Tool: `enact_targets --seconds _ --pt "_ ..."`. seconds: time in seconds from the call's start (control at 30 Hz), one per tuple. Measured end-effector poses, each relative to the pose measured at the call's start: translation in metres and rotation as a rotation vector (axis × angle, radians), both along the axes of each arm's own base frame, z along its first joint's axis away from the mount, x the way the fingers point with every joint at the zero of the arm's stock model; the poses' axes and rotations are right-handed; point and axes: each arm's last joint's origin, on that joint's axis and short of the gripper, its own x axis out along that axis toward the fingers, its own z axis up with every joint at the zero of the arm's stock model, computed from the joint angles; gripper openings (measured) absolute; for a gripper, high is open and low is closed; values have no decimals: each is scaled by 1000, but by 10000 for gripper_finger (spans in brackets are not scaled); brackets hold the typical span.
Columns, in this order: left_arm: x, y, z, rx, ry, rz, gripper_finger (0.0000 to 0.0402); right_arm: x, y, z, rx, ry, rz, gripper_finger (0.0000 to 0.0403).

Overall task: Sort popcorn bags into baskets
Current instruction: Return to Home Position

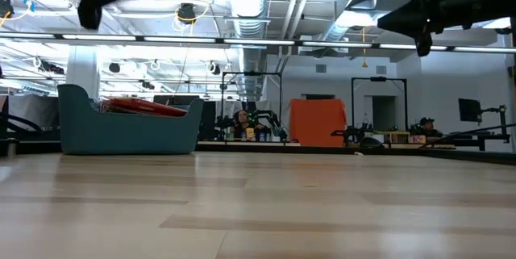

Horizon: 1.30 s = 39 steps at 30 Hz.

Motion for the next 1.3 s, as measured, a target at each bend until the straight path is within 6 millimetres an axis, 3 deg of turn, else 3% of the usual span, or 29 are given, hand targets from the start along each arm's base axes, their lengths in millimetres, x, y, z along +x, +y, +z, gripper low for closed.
enact_targets --seconds 0.13,0.3,0.47,0.73,0.97,1.13,1.3 --pt "-26 1 12 45 -111 -67 183 -5 -2 3 -31 -24 -19 60" --pt "-46 6 1 14 -79 -83 183 -10 -3 3 -111 -13 47 60" --pt "-39 4 -9 -17 1 -73 183 -14 -7 -25 -18 -19 44 60" --pt "-21 -2 -48 -99 2 -126 183 -20 -5 -76 126 -121 37 60" --pt "-18 -3 -58 -165 0 -139 183 -23 -6 -82 143 -76 -65 60" --pt "-18 -3 -61 -155 31 -135 183 -23 -6 -88 360 -98 -85 60" --pt "-17 -4 -68 -201 75 -140 183 -23 -6 -89 421 -106 -82 60"
